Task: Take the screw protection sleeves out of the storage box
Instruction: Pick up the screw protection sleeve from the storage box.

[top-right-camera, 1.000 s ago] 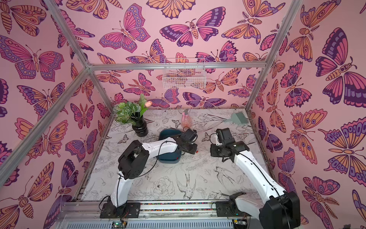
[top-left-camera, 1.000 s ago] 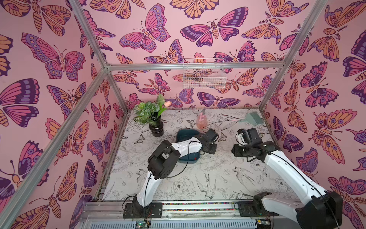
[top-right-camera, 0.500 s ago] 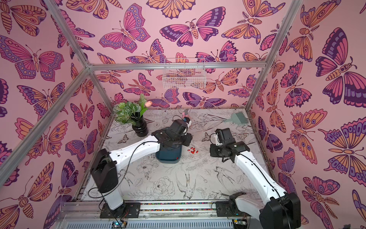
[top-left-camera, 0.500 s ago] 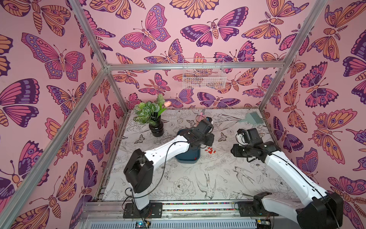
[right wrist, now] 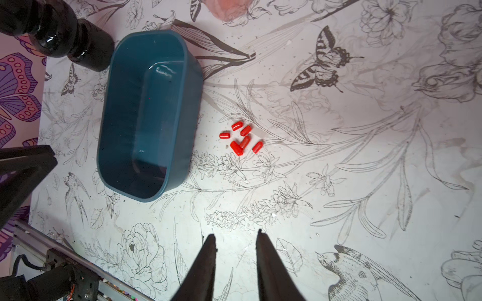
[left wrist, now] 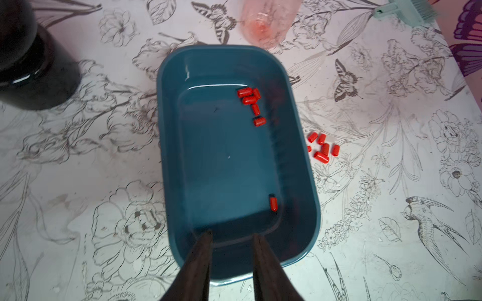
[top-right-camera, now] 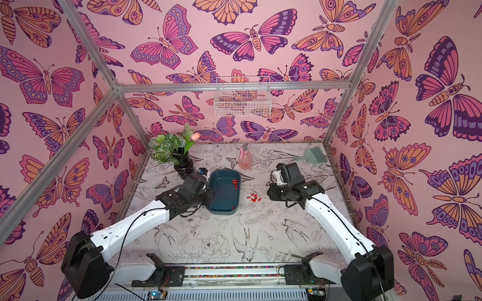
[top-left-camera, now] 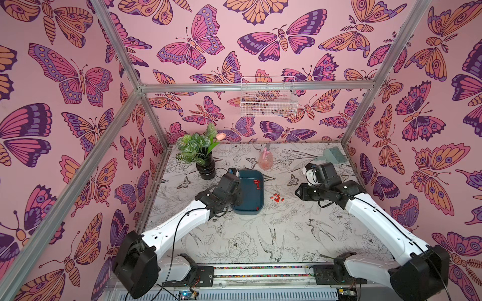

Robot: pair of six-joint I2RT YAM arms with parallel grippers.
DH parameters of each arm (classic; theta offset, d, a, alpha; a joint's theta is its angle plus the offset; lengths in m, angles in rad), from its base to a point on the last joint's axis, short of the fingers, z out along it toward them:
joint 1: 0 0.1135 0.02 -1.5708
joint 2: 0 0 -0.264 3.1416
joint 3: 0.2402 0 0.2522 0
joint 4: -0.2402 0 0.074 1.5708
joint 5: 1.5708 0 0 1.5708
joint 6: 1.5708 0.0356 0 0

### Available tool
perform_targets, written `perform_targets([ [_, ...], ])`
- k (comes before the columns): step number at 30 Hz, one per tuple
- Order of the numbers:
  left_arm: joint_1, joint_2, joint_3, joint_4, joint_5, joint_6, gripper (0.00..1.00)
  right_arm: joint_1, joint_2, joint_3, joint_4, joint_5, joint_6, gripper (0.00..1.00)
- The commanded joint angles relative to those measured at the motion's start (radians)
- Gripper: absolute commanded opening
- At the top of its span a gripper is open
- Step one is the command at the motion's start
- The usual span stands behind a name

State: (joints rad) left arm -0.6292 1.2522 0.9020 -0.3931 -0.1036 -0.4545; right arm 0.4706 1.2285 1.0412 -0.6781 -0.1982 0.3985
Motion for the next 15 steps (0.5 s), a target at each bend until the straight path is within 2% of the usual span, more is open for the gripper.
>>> perform_targets([
  [1, 0.048, -0.06, -0.042, 0.01, 0.028, -0.028, 0.32, 0.051, 0.048, 0.064, 0.018, 0.029, 0.036, 0.31],
  [4, 0.121, -0.112, -0.101, 0.027, 0.07, -0.039, 0.31, 0.104, 0.114, 0.121, 0.013, 0.056, 0.042, 0.31],
  [7, 0.186, -0.165, -0.185, 0.084, 0.14, -0.078, 0.3, 0.178, 0.208, 0.225, -0.042, 0.156, 0.017, 0.31],
  [15, 0.207, -0.199, -0.289, 0.163, 0.197, -0.135, 0.3, 0.267, 0.461, 0.51, -0.154, 0.231, -0.034, 0.31],
])
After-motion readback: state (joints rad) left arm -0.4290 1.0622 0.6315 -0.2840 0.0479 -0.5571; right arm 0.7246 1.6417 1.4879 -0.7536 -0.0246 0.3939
